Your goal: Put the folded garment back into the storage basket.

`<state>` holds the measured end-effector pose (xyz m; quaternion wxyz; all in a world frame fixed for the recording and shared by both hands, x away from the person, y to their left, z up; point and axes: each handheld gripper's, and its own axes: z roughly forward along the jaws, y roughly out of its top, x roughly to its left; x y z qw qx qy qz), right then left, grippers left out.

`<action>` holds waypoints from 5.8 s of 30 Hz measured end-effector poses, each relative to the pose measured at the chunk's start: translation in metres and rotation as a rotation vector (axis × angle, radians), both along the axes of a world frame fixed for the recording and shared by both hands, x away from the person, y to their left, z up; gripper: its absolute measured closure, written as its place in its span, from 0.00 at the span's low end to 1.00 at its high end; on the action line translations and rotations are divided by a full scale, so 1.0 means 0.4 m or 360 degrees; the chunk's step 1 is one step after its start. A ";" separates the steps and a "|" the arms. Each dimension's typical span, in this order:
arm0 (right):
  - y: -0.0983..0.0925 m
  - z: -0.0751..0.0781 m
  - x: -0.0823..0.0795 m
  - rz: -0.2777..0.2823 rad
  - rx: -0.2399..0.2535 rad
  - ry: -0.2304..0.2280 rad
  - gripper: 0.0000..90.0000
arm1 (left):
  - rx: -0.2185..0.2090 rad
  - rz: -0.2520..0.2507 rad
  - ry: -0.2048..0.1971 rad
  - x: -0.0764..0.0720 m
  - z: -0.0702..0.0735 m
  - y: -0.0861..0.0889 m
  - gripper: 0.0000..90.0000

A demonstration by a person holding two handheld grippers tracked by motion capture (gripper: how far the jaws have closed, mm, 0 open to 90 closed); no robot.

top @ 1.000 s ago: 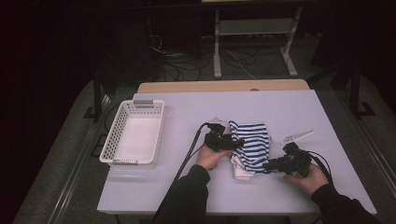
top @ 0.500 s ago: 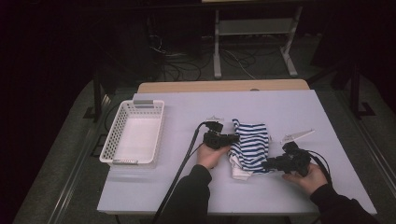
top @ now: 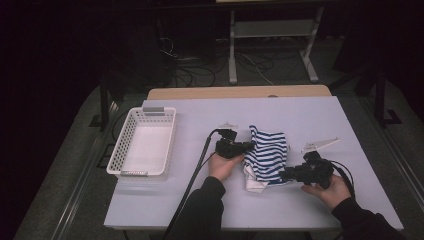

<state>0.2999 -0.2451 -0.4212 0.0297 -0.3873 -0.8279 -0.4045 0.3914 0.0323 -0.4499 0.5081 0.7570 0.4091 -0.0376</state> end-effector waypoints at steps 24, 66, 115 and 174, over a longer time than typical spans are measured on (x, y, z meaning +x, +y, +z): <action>0.021 0.084 -0.008 0.0031 0.0066 -0.0125 0.85 | -0.0068 -0.0007 -0.0121 -0.009 0.108 0.055 0.92; 0.114 0.192 0.033 0.0109 0.0114 -0.0217 0.85 | -0.0043 0.0072 -0.0234 -0.001 0.238 0.160 0.92; 0.276 0.253 0.086 0.0245 0.0148 -0.0268 0.85 | -0.0030 0.0228 -0.0300 -0.013 0.315 0.331 0.92; 0.444 0.295 0.141 0.0316 0.0192 -0.0285 0.85 | -0.0026 0.0395 -0.0350 -0.019 0.371 0.505 0.92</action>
